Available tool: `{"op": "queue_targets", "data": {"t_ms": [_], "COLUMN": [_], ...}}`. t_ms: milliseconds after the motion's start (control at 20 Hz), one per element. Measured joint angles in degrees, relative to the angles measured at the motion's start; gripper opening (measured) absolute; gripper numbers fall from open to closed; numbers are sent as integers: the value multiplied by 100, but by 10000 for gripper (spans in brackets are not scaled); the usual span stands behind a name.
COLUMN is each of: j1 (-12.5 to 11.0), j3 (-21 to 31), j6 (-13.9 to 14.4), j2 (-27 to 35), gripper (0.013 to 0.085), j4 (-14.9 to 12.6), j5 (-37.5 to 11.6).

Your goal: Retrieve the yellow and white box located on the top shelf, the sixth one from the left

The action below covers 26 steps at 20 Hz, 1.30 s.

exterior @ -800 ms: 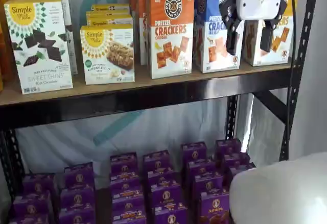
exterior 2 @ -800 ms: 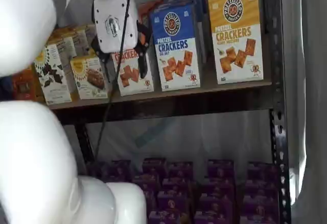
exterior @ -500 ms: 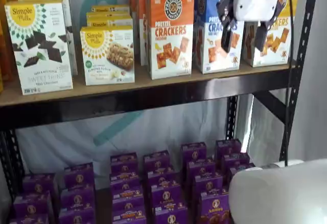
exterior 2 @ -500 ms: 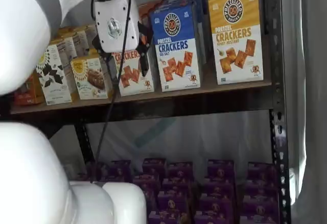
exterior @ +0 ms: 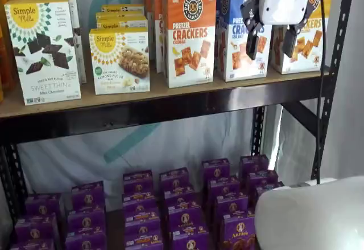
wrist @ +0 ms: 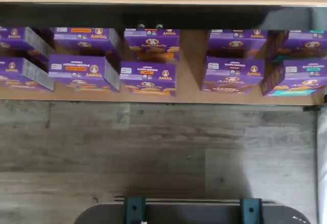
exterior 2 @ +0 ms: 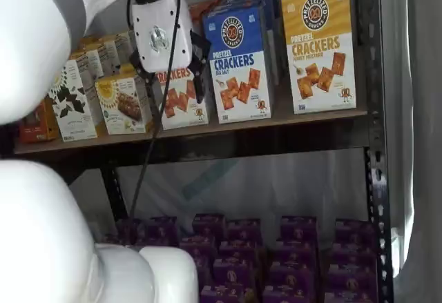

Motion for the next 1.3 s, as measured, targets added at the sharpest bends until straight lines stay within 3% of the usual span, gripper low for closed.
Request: {"op": "queue_targets", "data": {"t_ms": [200,550,1050,1300], "j1": [-67,-548,-1574,-1955], "j3": [107,308,319,255], "j6": [-96,-570,-1562,-1939], "j2": [29,133,477,656], "gripper": [850,850,850,850], "j4": [-123,-146,85,205], "j5": [-184,-617,-1131,-1275]}}
